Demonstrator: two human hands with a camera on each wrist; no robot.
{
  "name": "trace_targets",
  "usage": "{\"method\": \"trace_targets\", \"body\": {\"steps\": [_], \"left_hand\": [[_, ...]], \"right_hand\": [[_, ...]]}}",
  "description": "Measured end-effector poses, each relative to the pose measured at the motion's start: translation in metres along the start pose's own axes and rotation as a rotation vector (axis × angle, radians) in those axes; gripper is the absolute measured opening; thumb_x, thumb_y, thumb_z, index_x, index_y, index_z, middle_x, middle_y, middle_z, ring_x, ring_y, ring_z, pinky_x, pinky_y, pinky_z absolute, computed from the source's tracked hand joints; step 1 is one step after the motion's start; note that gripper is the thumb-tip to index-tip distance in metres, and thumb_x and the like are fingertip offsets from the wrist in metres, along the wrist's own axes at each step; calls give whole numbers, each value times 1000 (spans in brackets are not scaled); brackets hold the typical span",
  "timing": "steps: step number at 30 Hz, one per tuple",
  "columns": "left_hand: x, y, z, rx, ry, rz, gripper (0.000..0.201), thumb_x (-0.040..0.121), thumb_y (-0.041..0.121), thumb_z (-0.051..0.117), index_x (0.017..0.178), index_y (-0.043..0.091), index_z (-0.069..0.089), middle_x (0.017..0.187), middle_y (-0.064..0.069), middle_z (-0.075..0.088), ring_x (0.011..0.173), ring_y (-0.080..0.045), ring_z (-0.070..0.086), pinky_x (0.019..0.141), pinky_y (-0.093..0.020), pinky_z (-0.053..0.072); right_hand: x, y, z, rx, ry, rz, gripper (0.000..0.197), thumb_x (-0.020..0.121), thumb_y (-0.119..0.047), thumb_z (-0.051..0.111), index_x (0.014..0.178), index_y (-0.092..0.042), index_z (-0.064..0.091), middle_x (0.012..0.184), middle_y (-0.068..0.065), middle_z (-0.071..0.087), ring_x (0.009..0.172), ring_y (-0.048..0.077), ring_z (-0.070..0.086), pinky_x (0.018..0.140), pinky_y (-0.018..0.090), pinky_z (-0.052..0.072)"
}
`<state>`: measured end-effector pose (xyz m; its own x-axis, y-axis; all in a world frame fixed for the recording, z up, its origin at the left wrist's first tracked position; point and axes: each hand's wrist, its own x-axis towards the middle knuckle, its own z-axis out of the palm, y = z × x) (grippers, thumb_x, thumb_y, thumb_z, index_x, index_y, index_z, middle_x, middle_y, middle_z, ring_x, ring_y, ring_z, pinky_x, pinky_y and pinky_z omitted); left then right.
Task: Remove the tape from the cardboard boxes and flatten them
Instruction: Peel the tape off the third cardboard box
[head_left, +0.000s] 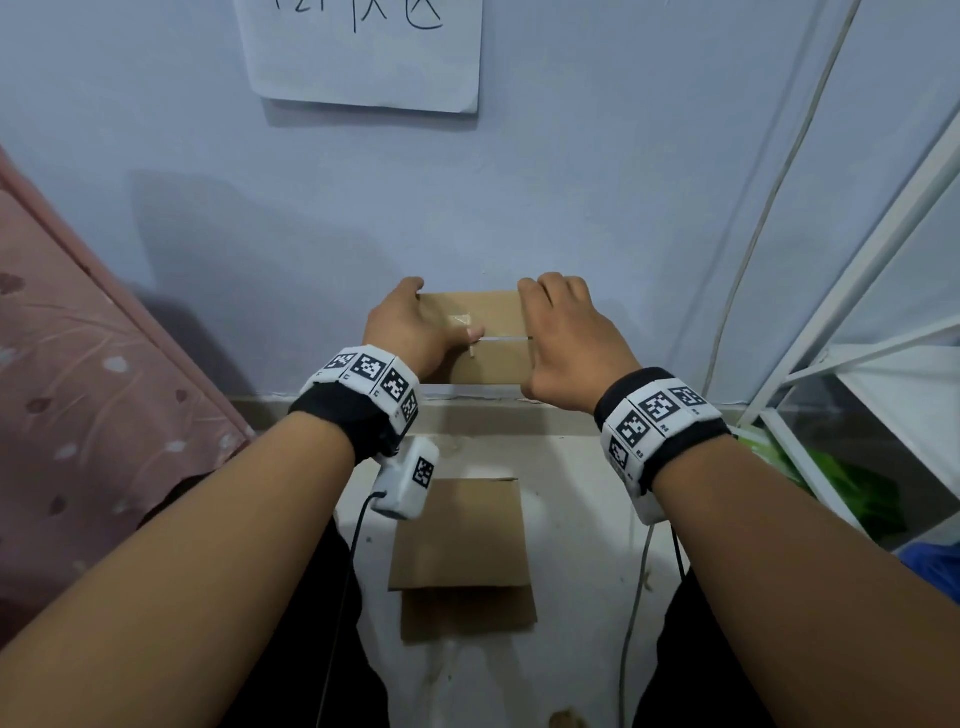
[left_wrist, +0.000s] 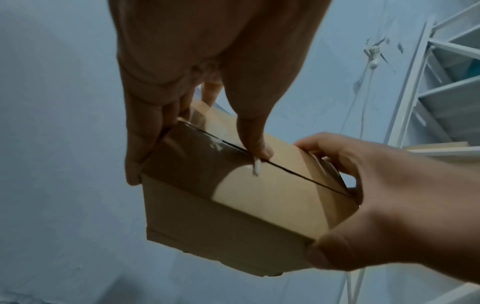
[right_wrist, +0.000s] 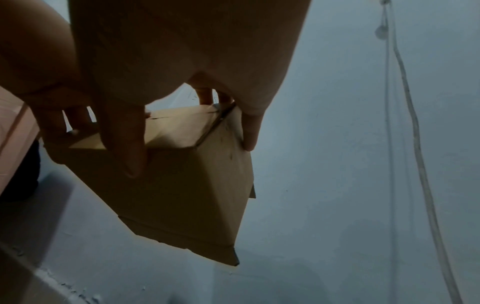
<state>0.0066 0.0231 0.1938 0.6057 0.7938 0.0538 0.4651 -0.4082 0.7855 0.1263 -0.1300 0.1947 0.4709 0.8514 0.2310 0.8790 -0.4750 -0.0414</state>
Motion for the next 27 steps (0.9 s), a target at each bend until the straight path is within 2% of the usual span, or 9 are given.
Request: {"method": "trace_targets", "body": {"steps": [4, 7, 9, 13, 16, 19, 21, 24, 27], "left_hand": [[3, -7, -4, -40, -63, -22, 92, 76, 33, 89, 153, 23, 41, 152, -5, 47, 137, -27, 49, 114, -42, 41], [1, -6, -9, -117, -145, -51, 97, 69, 36, 90, 153, 26, 42, 140, -5, 56, 120, -28, 62, 99, -53, 54], [-1, -2, -10, -177, -184, -83, 98, 75, 41, 87, 155, 21, 35, 126, 1, 60, 107, -21, 65, 94, -54, 57], [-11, 4, 0, -21, -153, -80, 115, 71, 73, 75, 156, 13, 27, 150, -5, 48, 133, -28, 52, 101, -36, 46], [-13, 2, 6, 86, -103, -52, 94, 73, 66, 79, 138, 10, 42, 124, -9, 57, 124, -30, 55, 81, -30, 40], [-8, 0, 3, 53, -110, -23, 98, 71, 53, 88, 148, 15, 40, 139, -9, 54, 129, -30, 53, 93, -30, 45], [-5, -1, 2, 23, -137, -13, 98, 70, 45, 91, 151, 21, 41, 144, -9, 52, 128, -31, 55, 98, -43, 54], [-7, -2, 1, -32, -198, -13, 92, 73, 30, 92, 151, 25, 43, 137, -6, 54, 110, -34, 66, 74, -52, 63], [-5, -2, -2, -147, -285, -27, 91, 78, 19, 88, 154, 27, 38, 134, -11, 58, 95, -35, 72, 68, -51, 64]], "right_hand": [[-2, 6, 1, 14, -30, 12, 92, 67, -17, 81, 145, -10, 33, 135, 6, 38, 125, 29, 33, 74, 34, 49], [-4, 8, -1, 6, -42, 15, 96, 67, -17, 80, 149, -10, 30, 138, 6, 36, 128, 29, 31, 76, 34, 50], [-6, 8, -2, -12, -40, 4, 97, 68, -17, 80, 150, -9, 29, 139, 7, 37, 129, 29, 32, 73, 33, 46], [-7, 3, -4, -63, -17, -48, 92, 69, -14, 76, 149, -9, 32, 139, 8, 39, 131, 30, 34, 69, 31, 39], [-6, 3, -5, -69, -8, -67, 87, 69, -13, 74, 146, -9, 35, 136, 7, 40, 129, 29, 35, 67, 32, 39], [-8, 11, -7, -32, -41, -36, 93, 67, -16, 78, 148, -11, 33, 137, 6, 39, 129, 28, 34, 71, 35, 49], [-10, 17, -9, -13, -60, -15, 93, 66, -16, 80, 147, -11, 34, 136, 5, 39, 127, 28, 34, 76, 40, 54], [-12, 24, -11, 13, -79, 2, 88, 63, -16, 81, 139, -13, 39, 131, 4, 40, 123, 27, 34, 78, 44, 56], [-13, 29, -12, 20, -77, 23, 84, 63, -13, 80, 137, -12, 40, 129, 4, 41, 122, 27, 35, 76, 44, 55]]}}
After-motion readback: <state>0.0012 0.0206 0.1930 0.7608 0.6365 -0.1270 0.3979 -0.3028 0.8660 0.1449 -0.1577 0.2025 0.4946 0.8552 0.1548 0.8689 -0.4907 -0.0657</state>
